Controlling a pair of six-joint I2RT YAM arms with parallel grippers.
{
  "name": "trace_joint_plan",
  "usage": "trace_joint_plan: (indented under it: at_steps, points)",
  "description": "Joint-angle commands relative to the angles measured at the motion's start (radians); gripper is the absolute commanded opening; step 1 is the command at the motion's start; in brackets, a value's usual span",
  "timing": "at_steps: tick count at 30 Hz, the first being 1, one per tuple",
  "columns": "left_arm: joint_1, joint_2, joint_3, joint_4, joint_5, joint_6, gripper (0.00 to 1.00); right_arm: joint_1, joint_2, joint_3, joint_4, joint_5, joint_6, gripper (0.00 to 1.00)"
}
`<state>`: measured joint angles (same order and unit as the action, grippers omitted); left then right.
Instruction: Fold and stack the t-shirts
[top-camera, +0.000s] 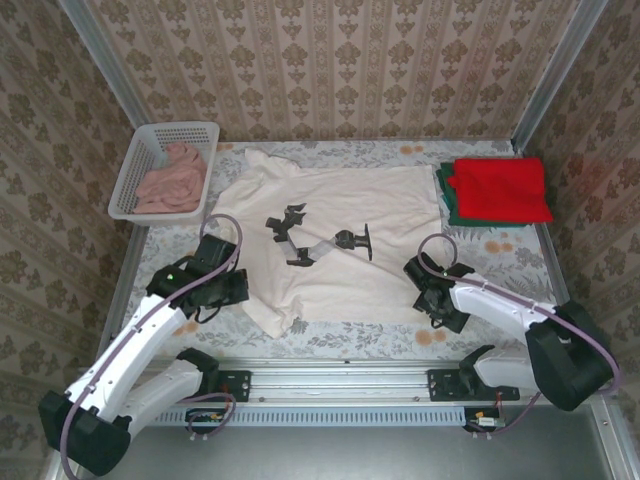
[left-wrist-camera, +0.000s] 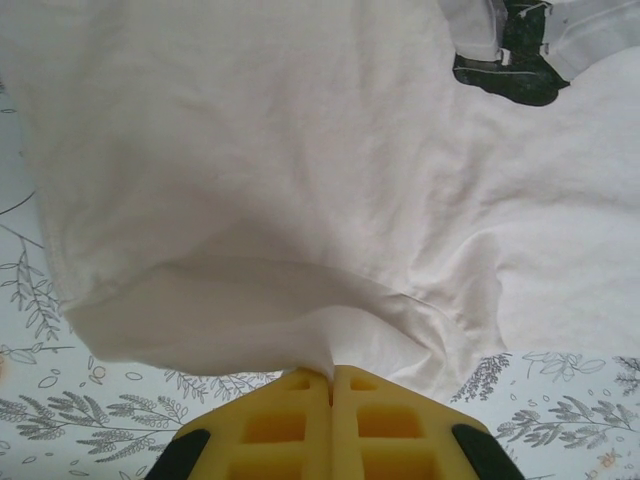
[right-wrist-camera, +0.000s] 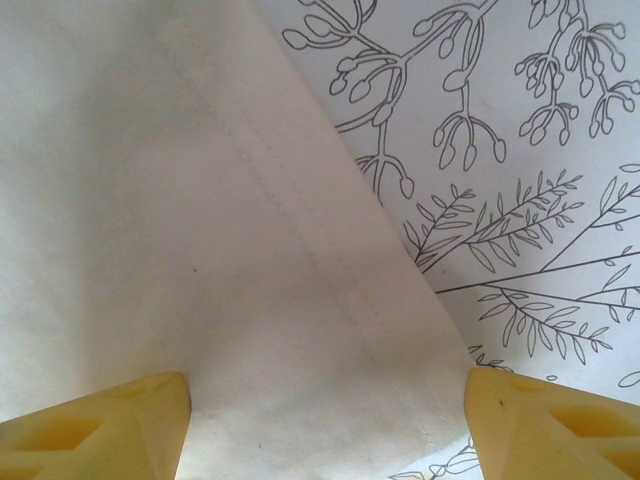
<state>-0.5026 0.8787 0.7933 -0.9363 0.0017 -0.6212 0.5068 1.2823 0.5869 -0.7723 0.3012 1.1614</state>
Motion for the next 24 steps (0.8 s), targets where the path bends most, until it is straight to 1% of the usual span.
trace_joint_plan:
  at_steps: [1, 3, 4, 5, 6, 9, 11, 14, 16, 17, 19, 21, 23, 24]
  points:
    - [0.016, 0.006, 0.004, 0.023, 0.029, 0.044, 0.0, 0.044, 0.06, 0.065, -0.061, 0.066, 0.061, 0.79]
    - [0.023, 0.009, 0.006, 0.027, 0.036, 0.054, 0.0, 0.073, 0.047, 0.056, -0.002, 0.027, 0.072, 0.79]
    - [0.027, 0.011, 0.009, 0.028, 0.042, 0.062, 0.0, 0.088, 0.027, 0.033, 0.073, -0.01, 0.078, 0.78]
    - [0.033, 0.016, 0.011, 0.029, 0.046, 0.066, 0.0, 0.102, 0.014, 0.015, 0.127, -0.028, 0.096, 0.78]
    - [0.037, 0.017, 0.011, 0.029, 0.049, 0.071, 0.0, 0.114, 0.011, 0.01, 0.137, -0.025, 0.114, 0.78]
    - [0.041, 0.026, 0.009, 0.036, 0.065, 0.087, 0.0, 0.145, 0.003, 0.028, 0.058, 0.024, 0.156, 0.79]
    - [0.074, 0.036, 0.006, 0.048, 0.088, 0.096, 0.0, 0.154, -0.043, 0.025, -0.002, 0.048, 0.189, 0.79]
    - [0.079, 0.05, 0.007, 0.066, 0.115, 0.106, 0.0, 0.167, -0.143, -0.017, -0.098, 0.107, 0.291, 0.78]
    - [0.083, 0.063, 0.008, 0.075, 0.128, 0.116, 0.0, 0.198, -0.231, -0.086, -0.083, 0.148, 0.382, 0.77]
    - [0.087, 0.071, 0.008, 0.079, 0.137, 0.121, 0.0, 0.219, -0.27, -0.129, -0.06, 0.175, 0.435, 0.74]
    - [0.093, 0.09, 0.008, 0.086, 0.161, 0.132, 0.0, 0.241, -0.31, -0.167, -0.037, 0.212, 0.496, 0.73]
    - [0.093, 0.106, 0.007, 0.095, 0.188, 0.142, 0.0, 0.26, -0.309, -0.166, -0.057, 0.236, 0.551, 0.74]
    - [0.095, 0.121, 0.007, 0.104, 0.212, 0.15, 0.0, 0.264, -0.288, -0.183, -0.012, 0.237, 0.578, 0.78]
    - [0.095, 0.125, 0.006, 0.109, 0.217, 0.152, 0.0, 0.271, -0.274, -0.205, 0.033, 0.235, 0.594, 0.77]
